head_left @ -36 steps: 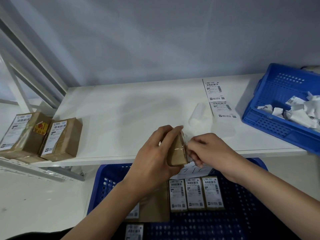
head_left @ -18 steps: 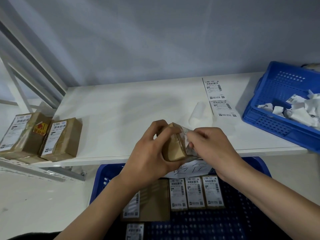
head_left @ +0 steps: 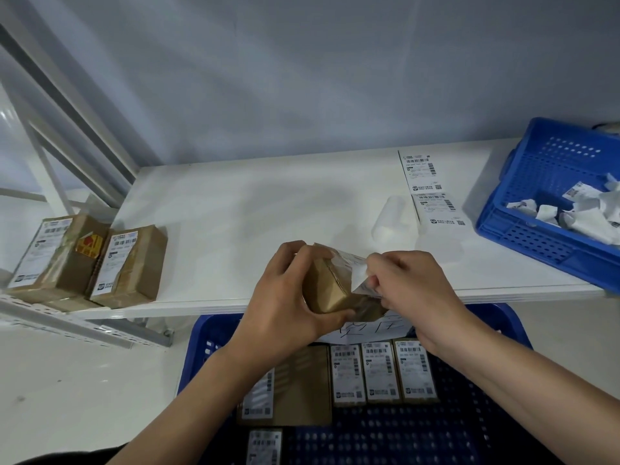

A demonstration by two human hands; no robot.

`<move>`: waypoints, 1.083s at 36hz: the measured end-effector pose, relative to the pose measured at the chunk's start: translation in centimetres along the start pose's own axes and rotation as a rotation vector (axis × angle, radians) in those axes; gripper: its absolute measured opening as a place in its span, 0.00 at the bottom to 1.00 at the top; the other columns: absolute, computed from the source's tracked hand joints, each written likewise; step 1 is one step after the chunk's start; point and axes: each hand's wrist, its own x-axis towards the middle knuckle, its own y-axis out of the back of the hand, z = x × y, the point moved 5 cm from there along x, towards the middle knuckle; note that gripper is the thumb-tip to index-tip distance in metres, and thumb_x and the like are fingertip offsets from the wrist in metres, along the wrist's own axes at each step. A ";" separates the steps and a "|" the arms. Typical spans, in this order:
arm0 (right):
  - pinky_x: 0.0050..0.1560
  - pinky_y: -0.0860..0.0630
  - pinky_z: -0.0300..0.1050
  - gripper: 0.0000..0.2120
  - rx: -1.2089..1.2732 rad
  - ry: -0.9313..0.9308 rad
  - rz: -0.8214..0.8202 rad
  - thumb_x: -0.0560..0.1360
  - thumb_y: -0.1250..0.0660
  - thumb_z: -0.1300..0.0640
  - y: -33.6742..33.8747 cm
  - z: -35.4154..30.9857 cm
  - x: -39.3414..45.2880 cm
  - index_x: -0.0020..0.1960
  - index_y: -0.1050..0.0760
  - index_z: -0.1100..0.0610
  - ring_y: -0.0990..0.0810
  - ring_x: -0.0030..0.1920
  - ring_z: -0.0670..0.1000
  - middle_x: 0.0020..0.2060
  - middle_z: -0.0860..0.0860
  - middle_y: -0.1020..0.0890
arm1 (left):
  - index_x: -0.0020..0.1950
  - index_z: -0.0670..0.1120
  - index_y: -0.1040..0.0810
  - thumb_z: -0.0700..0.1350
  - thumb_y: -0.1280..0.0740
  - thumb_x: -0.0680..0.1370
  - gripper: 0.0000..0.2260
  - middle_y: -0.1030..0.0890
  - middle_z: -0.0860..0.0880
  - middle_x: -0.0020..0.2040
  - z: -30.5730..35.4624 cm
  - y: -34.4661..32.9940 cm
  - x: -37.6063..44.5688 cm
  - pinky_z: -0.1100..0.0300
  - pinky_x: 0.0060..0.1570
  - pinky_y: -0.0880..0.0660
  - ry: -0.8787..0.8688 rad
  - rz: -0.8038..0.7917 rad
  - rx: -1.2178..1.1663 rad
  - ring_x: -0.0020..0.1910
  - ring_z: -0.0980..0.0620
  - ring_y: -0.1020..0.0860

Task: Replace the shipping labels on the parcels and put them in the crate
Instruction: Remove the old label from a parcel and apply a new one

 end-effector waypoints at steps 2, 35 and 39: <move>0.41 0.35 0.49 0.13 0.018 -0.017 -0.001 0.73 0.38 0.58 0.0 0.0 0.0 0.30 0.28 0.57 0.33 0.33 0.50 0.28 0.52 0.32 | 0.65 0.62 0.32 0.61 0.19 0.64 0.35 0.31 0.61 0.60 -0.2 0.1 -0.1 0.78 0.49 0.29 0.010 0.003 -0.006 0.60 0.66 0.30; 0.39 0.34 0.46 0.16 -0.012 -0.024 -0.056 0.76 0.37 0.62 3.0 -1.3 1.1 0.29 0.29 0.59 0.35 0.25 0.50 0.22 0.49 0.31 | 0.58 0.63 0.32 0.58 0.17 0.63 0.32 0.27 0.60 0.59 -0.8 0.9 -0.4 0.71 0.50 0.27 0.112 -0.027 -0.139 0.55 0.57 0.24; 0.36 0.34 0.46 0.16 0.011 -0.008 -0.028 0.75 0.37 0.62 3.2 -1.4 1.2 0.29 0.27 0.58 0.34 0.27 0.51 0.25 0.53 0.30 | 0.58 0.63 0.32 0.59 0.17 0.62 0.32 0.26 0.60 0.58 -0.9 0.9 -0.2 0.68 0.51 0.26 0.115 -0.012 -0.152 0.54 0.56 0.23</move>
